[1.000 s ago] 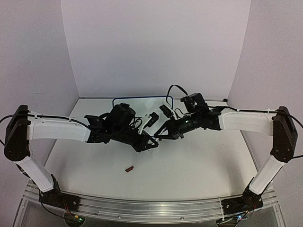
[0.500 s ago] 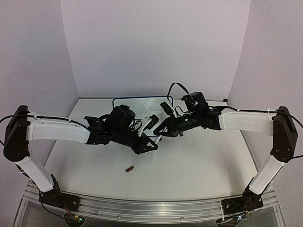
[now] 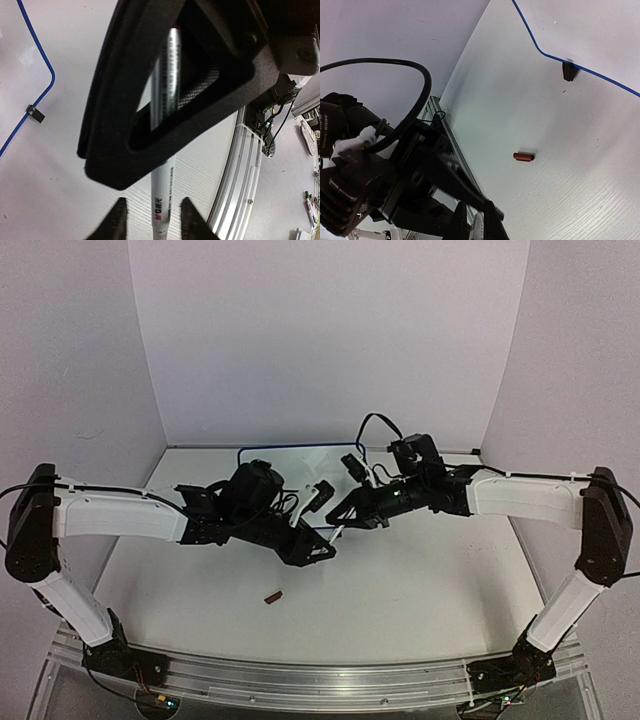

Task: Write a sentence on the whiteboard
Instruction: Pass from the left arm to the right, then pass from the right arm to the left

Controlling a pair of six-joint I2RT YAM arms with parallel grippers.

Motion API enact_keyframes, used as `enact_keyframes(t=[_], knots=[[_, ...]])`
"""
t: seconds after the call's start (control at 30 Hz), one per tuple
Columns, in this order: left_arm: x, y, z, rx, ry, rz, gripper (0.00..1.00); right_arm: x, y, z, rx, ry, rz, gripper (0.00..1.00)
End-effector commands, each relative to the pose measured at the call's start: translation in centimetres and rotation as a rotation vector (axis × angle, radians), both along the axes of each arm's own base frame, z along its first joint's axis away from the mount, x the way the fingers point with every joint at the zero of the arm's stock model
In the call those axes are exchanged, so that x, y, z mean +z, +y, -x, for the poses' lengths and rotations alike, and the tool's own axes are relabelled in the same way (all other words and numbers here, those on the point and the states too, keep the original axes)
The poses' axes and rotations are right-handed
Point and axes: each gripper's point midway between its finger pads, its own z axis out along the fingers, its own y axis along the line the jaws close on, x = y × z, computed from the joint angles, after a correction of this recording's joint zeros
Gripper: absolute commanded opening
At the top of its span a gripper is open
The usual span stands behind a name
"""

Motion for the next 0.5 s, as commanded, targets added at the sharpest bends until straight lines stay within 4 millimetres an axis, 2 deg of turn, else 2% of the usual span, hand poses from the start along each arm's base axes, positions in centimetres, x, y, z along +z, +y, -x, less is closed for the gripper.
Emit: enact_keyframes(t=[0.0, 0.03, 0.1, 0.23, 0.4, 0.47], knots=[[2.2, 1.5, -1.3, 0.058, -0.028, 0.021, 0.64, 3.1, -1.2, -1.2, -0.084, -0.156, -0.014, 0.0], [2.6, 1.9, -1.6, 0.068, -0.029, 0.024, 0.72, 3.3, -1.6, -1.7, -0.116, -0.188, 0.004, 0.0], [3.5, 2.9, -2.2, 0.085, -0.027, 0.034, 0.79, 3.4, -2.8, -2.6, -0.186, -0.245, 0.054, 0.0], [5.3, 6.1, -3.8, 0.147, -0.035, 0.041, 0.82, 3.7, -5.2, -4.2, -0.323, -0.352, 0.144, 0.0], [5.5, 11.0, -7.2, 0.29, -0.047, -0.007, 0.83, 4.3, -7.0, -5.1, -0.447, -0.467, 0.218, 0.0], [5.3, 12.6, -8.7, 0.349, -0.034, -0.011, 0.83, 4.5, -7.1, -5.1, -0.472, -0.503, 0.223, 0.0]])
